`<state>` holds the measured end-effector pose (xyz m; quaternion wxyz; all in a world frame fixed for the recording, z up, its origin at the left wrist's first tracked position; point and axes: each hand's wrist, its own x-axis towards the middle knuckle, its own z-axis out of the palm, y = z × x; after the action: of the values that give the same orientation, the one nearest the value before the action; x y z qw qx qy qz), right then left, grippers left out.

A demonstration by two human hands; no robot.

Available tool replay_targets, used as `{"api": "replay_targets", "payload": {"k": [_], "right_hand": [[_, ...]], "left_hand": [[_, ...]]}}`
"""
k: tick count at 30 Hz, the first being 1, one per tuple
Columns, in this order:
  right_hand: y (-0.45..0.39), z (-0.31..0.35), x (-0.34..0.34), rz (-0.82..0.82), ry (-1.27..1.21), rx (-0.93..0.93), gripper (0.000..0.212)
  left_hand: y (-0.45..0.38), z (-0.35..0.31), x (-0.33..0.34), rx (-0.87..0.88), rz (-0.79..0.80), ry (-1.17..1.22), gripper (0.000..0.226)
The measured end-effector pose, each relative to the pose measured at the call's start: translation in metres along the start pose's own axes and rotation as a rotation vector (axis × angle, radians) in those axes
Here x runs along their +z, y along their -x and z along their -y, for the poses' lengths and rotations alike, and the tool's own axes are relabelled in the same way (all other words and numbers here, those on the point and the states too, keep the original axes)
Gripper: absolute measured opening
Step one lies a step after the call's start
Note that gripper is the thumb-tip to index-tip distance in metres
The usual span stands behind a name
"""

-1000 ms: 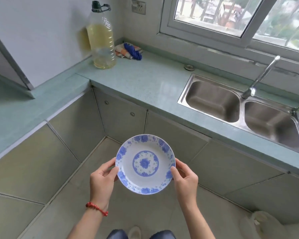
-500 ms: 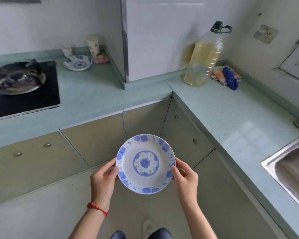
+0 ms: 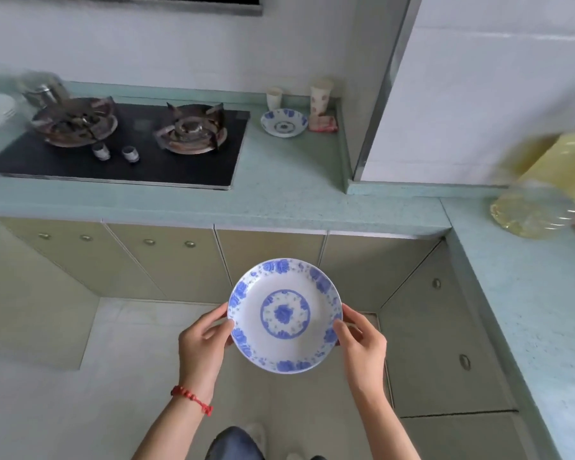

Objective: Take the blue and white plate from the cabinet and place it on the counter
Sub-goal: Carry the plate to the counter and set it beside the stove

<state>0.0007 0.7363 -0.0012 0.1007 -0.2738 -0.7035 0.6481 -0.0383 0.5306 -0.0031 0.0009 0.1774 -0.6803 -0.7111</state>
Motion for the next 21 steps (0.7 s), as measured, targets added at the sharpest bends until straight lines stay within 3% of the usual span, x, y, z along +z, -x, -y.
{"api": "replay_targets", "payload": {"k": [6, 21], "right_hand": [[-0.049, 0.004, 0.026, 0.006, 0.022, 0.006, 0.027], [-0.222, 0.05, 0.118, -0.115, 0.027, 0.014, 0.027]], "left_hand": [[-0.049, -0.006, 0.016, 0.007, -0.01, 0.011, 0.032], [-0.262, -0.048, 0.082, 0.032, 0.127, -0.081, 0.03]]}}
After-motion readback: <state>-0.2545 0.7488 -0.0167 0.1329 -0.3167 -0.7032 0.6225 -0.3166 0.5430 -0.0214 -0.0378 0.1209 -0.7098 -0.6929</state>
